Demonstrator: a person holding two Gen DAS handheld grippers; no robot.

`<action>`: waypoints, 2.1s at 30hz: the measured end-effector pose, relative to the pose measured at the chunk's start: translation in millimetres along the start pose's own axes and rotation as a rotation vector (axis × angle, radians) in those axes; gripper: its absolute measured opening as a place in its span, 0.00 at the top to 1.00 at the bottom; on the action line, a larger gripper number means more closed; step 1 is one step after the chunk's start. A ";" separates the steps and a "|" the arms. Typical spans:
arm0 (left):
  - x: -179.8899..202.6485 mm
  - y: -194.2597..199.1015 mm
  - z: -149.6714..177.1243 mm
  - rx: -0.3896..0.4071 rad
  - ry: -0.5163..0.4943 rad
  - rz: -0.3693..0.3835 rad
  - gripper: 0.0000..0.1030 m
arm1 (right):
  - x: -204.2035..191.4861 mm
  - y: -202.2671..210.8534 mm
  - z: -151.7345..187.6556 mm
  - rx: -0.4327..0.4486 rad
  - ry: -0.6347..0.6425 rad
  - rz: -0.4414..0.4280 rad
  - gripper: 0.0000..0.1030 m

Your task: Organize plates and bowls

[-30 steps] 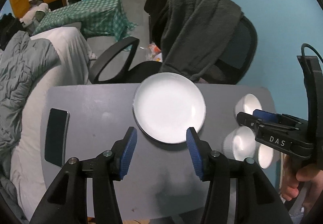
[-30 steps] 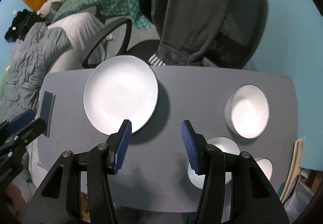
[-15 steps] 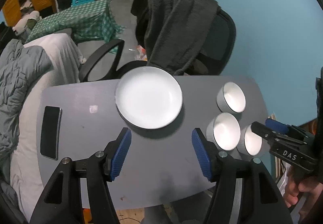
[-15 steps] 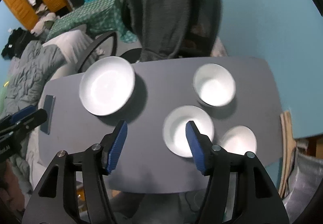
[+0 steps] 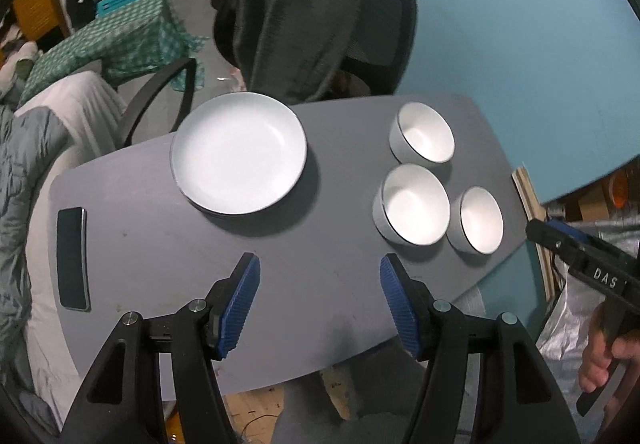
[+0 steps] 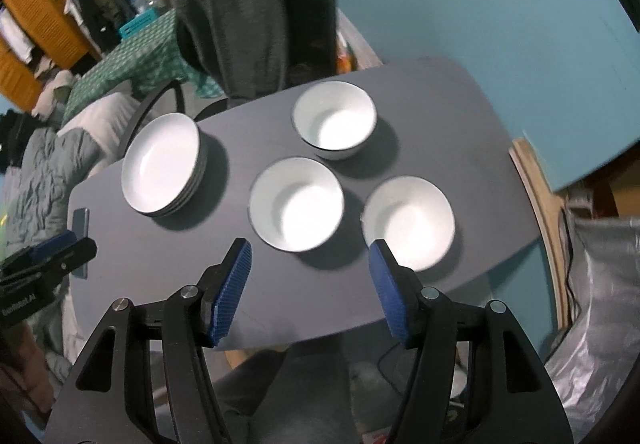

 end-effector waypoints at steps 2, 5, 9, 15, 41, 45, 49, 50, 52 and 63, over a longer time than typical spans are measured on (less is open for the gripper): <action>6.4 -0.8 0.2 -0.007 -0.016 0.009 0.38 | 6.7 2.4 1.8 0.002 -0.016 0.010 0.41; 13.5 -4.0 -2.0 -0.014 -0.036 0.015 0.38 | 15.2 5.2 2.4 0.007 -0.032 0.022 0.41; 20.6 -7.2 -7.3 -0.015 -0.036 0.018 0.38 | 26.9 8.8 2.5 0.015 -0.047 0.019 0.41; 29.1 -20.3 -15.9 -0.032 -0.020 0.018 0.38 | 34.6 -1.2 -7.7 0.004 -0.014 -0.001 0.41; 62.1 -154.7 -3.0 -0.201 0.095 -0.088 0.38 | 37.1 -159.7 -28.1 -0.299 0.223 -0.242 0.41; 62.7 -167.1 2.6 -0.217 0.108 -0.101 0.38 | 31.3 -174.1 -22.2 -0.335 0.273 -0.253 0.41; 62.7 -179.3 9.1 -0.249 0.124 -0.112 0.38 | 28.3 -184.3 -19.2 -0.361 0.295 -0.261 0.44; 62.9 -181.0 10.0 -0.251 0.129 -0.109 0.38 | 27.1 -185.7 -18.0 -0.369 0.298 -0.261 0.46; 62.8 -184.7 12.9 -0.258 0.132 -0.120 0.38 | 27.4 -189.0 -16.6 -0.378 0.304 -0.268 0.46; 59.5 -197.0 23.0 -0.293 0.160 -0.137 0.39 | 30.7 -200.2 -9.3 -0.417 0.342 -0.266 0.66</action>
Point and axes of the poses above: each gripper's, at about its wrist camera, not at the fingertips, and y roughly against the way its jaws point, x to its right, z to its underside, the point moved 2 cm from there along -y, roughly the way its jaws point, and after that the axes turned 14 degrees about x, right-handed, at the moved point
